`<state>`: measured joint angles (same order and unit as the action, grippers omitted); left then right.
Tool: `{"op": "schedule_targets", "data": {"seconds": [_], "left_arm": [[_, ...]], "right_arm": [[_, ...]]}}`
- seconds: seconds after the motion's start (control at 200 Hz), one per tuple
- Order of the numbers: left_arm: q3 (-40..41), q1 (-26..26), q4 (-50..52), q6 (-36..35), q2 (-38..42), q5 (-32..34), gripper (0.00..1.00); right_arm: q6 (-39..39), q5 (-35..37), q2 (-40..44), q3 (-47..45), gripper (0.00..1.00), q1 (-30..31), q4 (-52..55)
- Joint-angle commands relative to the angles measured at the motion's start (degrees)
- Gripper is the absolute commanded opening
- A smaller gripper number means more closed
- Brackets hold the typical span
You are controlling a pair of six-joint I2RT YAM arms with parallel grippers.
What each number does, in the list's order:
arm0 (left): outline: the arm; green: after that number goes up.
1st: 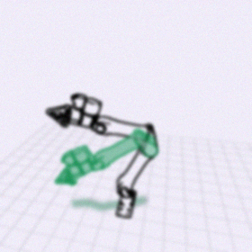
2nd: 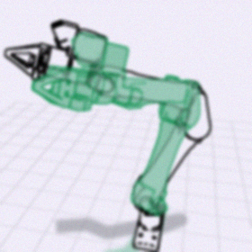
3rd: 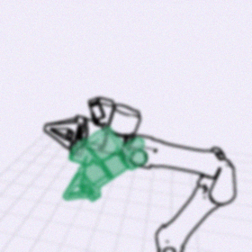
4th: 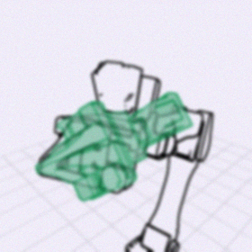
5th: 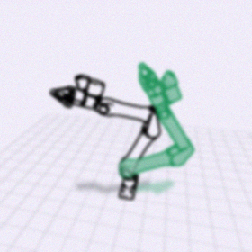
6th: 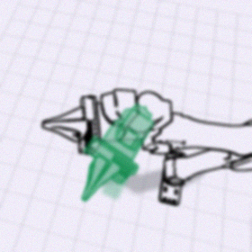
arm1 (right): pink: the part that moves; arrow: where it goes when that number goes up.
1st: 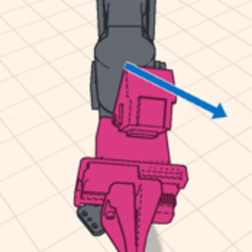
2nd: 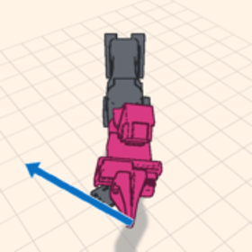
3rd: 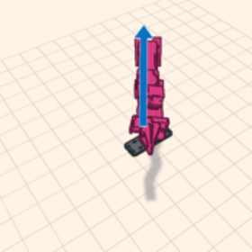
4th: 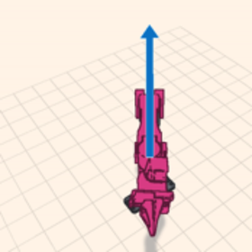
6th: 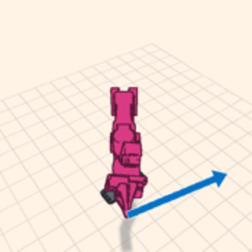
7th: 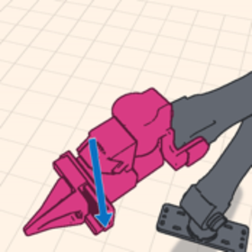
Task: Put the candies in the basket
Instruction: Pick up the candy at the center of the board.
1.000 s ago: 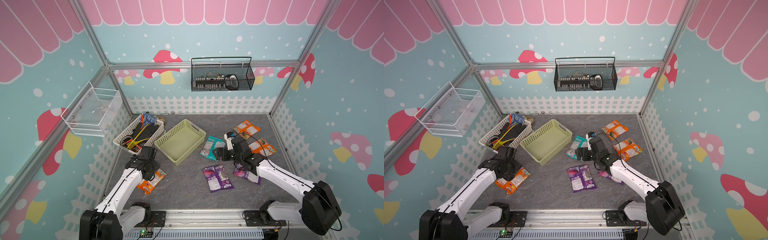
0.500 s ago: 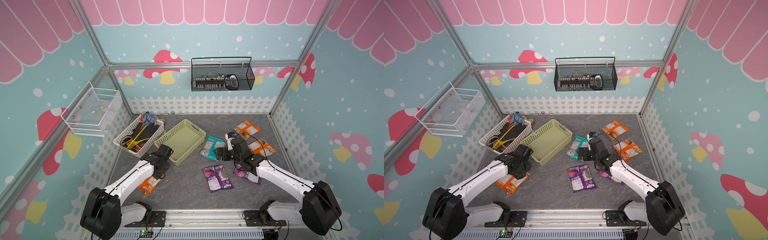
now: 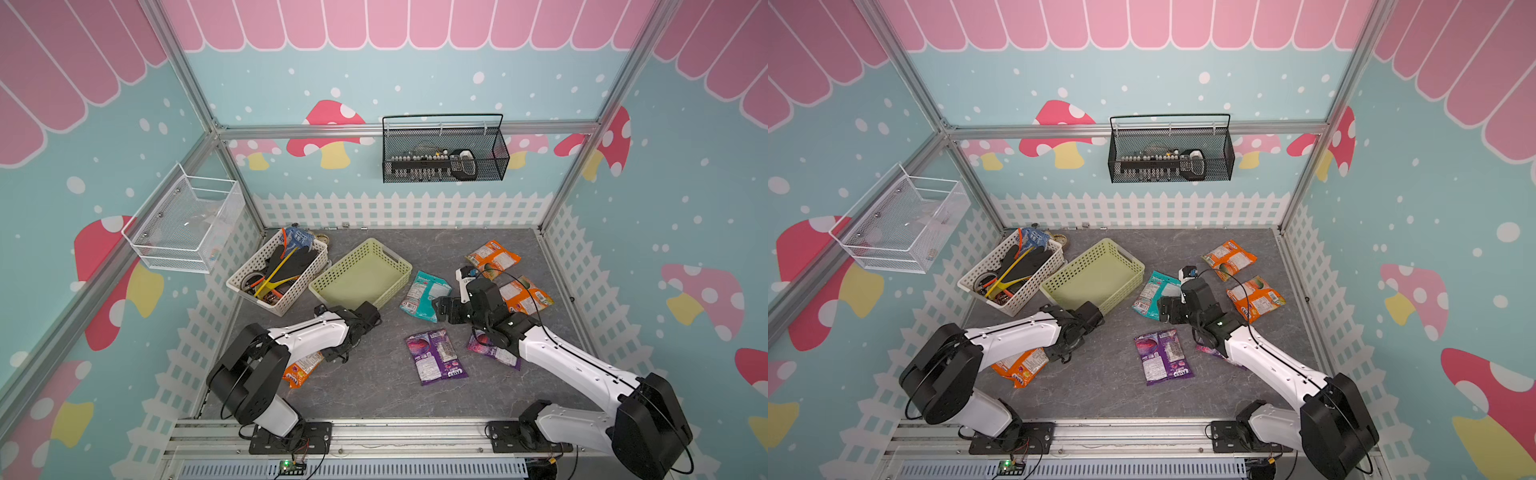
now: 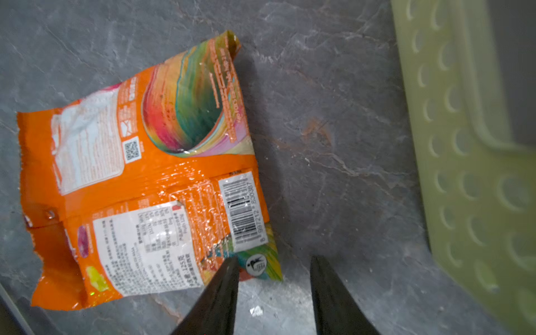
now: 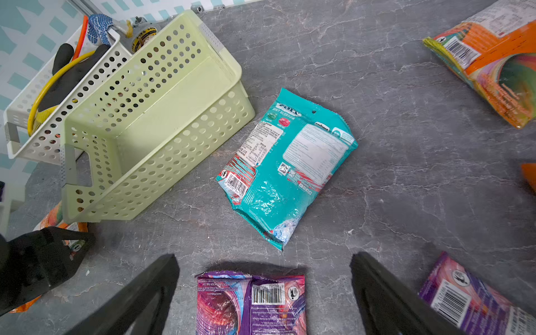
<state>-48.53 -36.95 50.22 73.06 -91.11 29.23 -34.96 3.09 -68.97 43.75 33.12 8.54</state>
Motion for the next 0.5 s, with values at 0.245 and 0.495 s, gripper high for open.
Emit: {"op": "schedule_targets", "data": {"seconds": [0.245, 0.495], "left_arm": [[0.0, -0.8, 1.6, -0.2, -4.0, 6.5, 0.43], [-0.3, -0.8, 1.7, 0.4, -8.0, 6.4, 0.42]], "right_arm": [[0.2, 1.5, 1.5, 0.5, 0.98, 0.6, 0.9], [-0.4, 1.8, 2.0, 0.6, 0.98, 0.9, 0.9]]}}
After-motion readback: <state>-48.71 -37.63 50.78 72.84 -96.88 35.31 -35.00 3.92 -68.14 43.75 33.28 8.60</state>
